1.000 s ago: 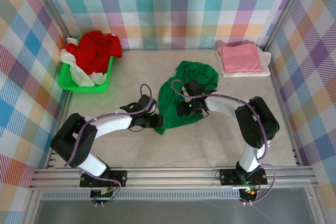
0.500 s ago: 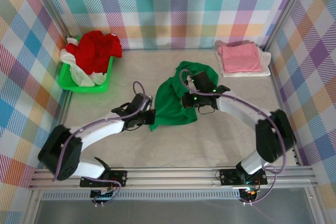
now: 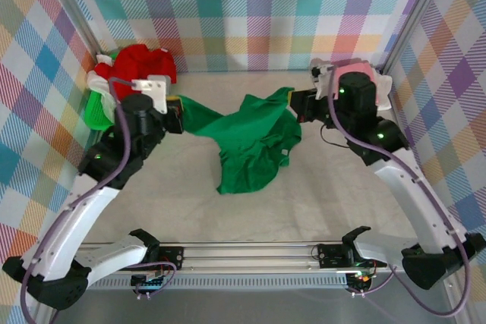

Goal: Fold and stack the t-shirts

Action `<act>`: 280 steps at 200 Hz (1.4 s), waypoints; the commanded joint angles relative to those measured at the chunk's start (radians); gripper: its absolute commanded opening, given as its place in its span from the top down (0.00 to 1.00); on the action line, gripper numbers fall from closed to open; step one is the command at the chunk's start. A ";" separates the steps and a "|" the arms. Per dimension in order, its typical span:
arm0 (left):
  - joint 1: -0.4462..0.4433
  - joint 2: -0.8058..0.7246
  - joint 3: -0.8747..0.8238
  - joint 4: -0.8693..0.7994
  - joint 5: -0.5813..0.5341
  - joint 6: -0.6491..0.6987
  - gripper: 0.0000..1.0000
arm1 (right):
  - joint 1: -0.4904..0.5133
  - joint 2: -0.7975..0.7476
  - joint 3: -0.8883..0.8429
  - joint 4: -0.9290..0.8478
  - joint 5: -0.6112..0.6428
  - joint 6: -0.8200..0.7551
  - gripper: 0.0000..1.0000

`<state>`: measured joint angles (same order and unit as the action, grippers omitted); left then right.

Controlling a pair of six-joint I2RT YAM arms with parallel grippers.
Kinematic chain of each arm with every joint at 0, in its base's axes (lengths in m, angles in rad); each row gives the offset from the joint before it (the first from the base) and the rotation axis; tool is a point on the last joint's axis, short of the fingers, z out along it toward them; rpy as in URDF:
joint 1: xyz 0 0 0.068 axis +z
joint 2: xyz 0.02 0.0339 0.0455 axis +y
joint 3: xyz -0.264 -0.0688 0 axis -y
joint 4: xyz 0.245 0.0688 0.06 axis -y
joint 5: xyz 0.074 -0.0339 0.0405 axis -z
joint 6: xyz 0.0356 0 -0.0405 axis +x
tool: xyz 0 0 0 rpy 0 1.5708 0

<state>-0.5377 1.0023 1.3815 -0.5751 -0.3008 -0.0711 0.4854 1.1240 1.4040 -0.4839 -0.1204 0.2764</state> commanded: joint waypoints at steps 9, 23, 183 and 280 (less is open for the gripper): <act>0.009 -0.023 0.195 -0.085 0.087 0.104 1.00 | -0.002 -0.122 0.073 -0.028 0.092 -0.044 1.00; 0.008 0.000 0.311 -0.136 0.168 0.115 1.00 | -0.002 -0.167 0.110 -0.057 0.136 -0.059 1.00; 0.053 0.473 0.766 -0.226 0.123 0.149 1.00 | -0.093 0.393 0.706 -0.115 0.296 -0.175 1.00; 0.426 0.590 0.099 0.010 -0.045 -0.108 0.39 | -0.102 1.226 1.313 0.015 0.100 -0.050 0.17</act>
<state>-0.0998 1.7546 1.5761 -0.6479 -0.2752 -0.1051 0.3790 2.6270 2.9143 -0.5919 0.0704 0.1806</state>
